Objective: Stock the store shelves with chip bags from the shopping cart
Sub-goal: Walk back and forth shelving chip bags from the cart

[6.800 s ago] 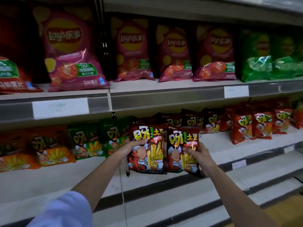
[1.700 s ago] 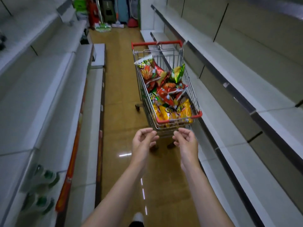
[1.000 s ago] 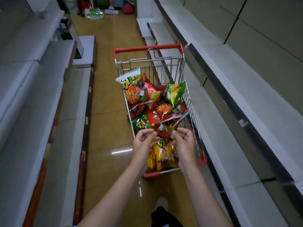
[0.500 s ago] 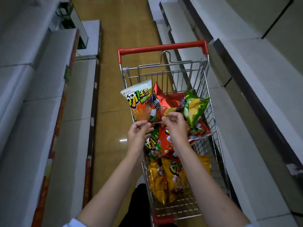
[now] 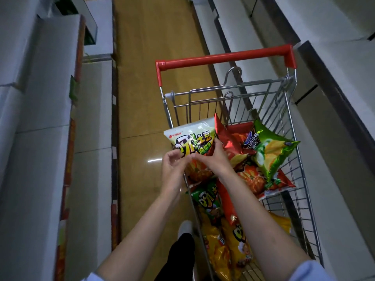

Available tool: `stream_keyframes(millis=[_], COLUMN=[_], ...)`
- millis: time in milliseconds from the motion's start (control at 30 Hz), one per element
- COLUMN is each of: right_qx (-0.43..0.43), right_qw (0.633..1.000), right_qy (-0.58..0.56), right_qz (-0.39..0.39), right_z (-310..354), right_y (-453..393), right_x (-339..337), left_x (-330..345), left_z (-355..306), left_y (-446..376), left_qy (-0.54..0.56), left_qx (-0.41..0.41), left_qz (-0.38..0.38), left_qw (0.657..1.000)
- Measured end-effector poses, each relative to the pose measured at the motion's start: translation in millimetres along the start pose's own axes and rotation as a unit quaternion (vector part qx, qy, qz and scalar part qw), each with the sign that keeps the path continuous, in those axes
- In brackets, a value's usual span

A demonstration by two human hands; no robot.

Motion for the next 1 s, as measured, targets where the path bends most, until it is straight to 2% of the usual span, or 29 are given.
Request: stream_keyframes(millis=[100, 200, 400, 567, 700, 767, 833, 933, 1000], right_qx=[0.023, 0.006, -0.035, -0.011, 0.029, 0.019, 0.014, 0.047, 0.074], right_qw=[0.999, 0.999, 0.999, 0.997, 0.994, 0.999, 0.992, 0.959, 0.937], right_qy=[0.043, 0.046, -0.019, -0.046, -0.101, -0.037, 0.100, 0.276, 0.341], right_qz=[-0.008, -0.008, 0.037, 0.057, 0.042, -0.020, -0.073, -0.037, -0.030], right_z=[1, 10, 30, 25, 19, 10, -2, -17, -23], right_y=[-6, -3, 0, -8, -20, -36, -55, -71, -74], right_x=[-4, -14, -40, -45, -55, -65, -71, -65, -61], left_x=[2, 6, 13, 19, 20, 18, 18, 18, 18], left_z=[2, 2, 2, 6, 4, 4, 5, 2, 2], left_y=[-12, -26, -42, -47, -52, -55, -57, -57, -58], left_qy=[-0.022, -0.042, -0.109, -0.177, -0.146, -0.109, -0.086, -0.068, -0.062], left_qx=[-0.020, -0.035, -0.010, -0.003, -0.002, -0.020, -0.035, -0.034, -0.039], left_qz=[0.031, 0.067, 0.106, 0.118, 0.124, 0.134, 0.136, 0.141, 0.143], left_qw=[0.999, 0.996, 0.988, 0.977, 0.982, 0.985, 0.986, 0.987, 0.987])
Point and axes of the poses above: each hand's wrist, its own y-axis away from the middle knuckle, its own x-axis out of the palm, z = x × y, the point moved 3 cm from there along -y, towards the middle knuckle, and after that the axes turned 11 degrees about x, right-handed, at the moved point
